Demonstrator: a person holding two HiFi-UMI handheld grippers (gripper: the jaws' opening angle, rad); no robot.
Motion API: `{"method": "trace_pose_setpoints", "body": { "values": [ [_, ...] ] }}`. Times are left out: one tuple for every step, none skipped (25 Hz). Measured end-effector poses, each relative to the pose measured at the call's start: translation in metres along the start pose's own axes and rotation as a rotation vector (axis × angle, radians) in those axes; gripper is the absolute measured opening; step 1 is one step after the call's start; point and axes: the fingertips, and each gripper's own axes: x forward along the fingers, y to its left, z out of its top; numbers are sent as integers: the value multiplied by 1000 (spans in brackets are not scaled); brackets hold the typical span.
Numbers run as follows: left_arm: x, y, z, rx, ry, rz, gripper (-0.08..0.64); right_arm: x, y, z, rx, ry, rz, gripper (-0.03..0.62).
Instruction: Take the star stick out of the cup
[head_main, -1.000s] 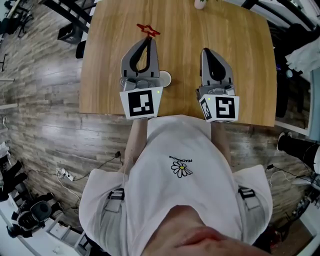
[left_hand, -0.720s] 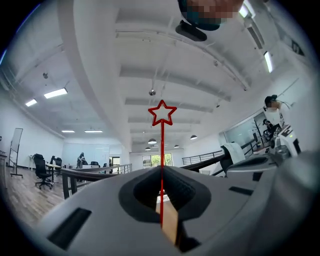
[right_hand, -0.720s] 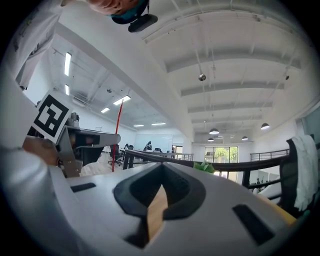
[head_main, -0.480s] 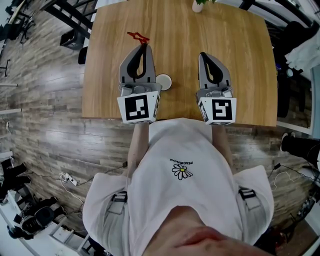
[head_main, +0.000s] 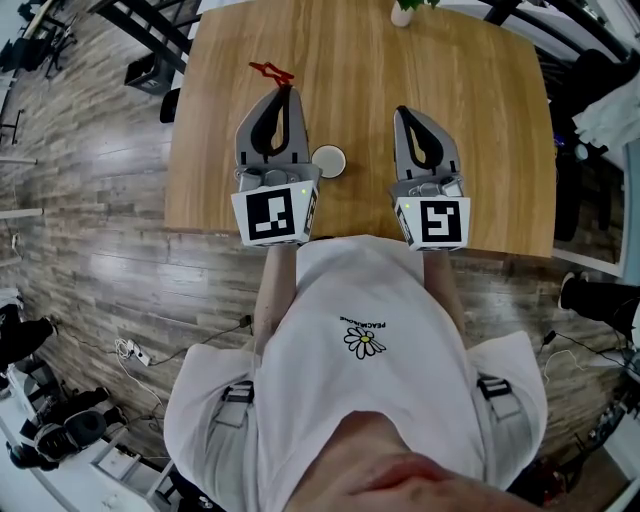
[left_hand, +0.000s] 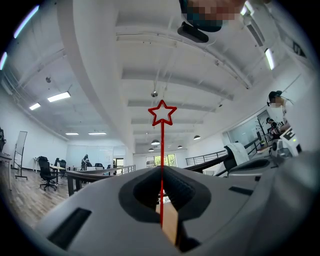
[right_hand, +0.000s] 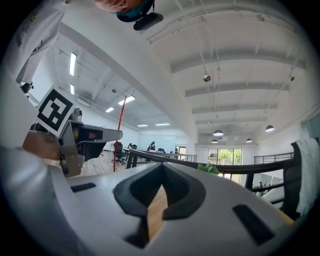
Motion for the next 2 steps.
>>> {"method": "trace_pose_setpoints", "body": {
  "values": [
    [1,0,1,2,-1,0,20,0,-1,0,2,0,-1,6],
    [1,-1,1,4,-3,0,20,1,-2,-1,5,1,-2,6]
  ]
}}
